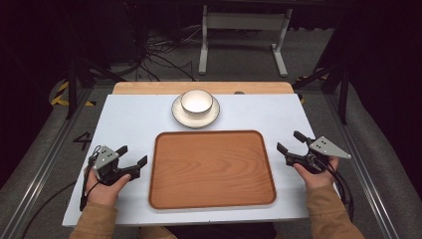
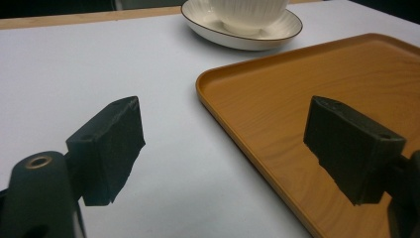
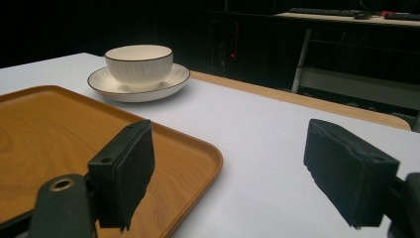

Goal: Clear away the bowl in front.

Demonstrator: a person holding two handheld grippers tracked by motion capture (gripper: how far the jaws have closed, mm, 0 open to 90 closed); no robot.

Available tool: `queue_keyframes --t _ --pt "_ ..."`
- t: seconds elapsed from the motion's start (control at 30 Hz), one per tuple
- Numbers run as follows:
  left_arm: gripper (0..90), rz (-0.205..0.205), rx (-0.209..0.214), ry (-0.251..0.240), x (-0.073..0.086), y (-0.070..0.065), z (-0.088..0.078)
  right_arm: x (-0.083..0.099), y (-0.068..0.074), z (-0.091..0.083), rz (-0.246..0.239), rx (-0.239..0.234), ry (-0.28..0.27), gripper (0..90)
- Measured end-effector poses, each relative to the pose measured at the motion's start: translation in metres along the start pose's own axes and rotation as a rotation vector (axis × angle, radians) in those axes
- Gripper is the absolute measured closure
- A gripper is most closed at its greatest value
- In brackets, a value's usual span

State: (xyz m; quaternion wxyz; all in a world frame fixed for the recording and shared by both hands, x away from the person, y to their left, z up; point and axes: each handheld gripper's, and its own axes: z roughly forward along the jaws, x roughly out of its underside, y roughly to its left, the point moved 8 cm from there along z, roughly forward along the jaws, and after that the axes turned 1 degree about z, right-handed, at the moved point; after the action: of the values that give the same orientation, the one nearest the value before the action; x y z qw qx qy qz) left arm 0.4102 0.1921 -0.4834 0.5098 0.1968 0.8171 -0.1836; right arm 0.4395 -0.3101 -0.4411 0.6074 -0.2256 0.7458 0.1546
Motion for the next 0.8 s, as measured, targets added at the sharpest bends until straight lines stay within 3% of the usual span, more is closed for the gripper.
queue_keyframes --t 0.2,0.33,0.53,0.8 --pt "18.9 0.013 0.017 0.005 -0.005 -0.004 -0.001 0.004 0.001 0.003 -0.032 0.007 0.039 20.2" --pt "18.6 0.012 0.025 -0.002 -0.008 -0.005 0.001 0.004 0.005 0.003 -0.028 -0.003 0.043 20.7" --pt "17.5 -0.048 0.053 -0.011 -0.025 -0.006 0.003 0.002 0.004 0.0 -0.016 -0.006 0.036 21.1" --pt "17.3 0.012 0.064 0.001 -0.043 -0.009 0.016 0.004 0.001 -0.003 -0.007 0.002 0.036 21.2"
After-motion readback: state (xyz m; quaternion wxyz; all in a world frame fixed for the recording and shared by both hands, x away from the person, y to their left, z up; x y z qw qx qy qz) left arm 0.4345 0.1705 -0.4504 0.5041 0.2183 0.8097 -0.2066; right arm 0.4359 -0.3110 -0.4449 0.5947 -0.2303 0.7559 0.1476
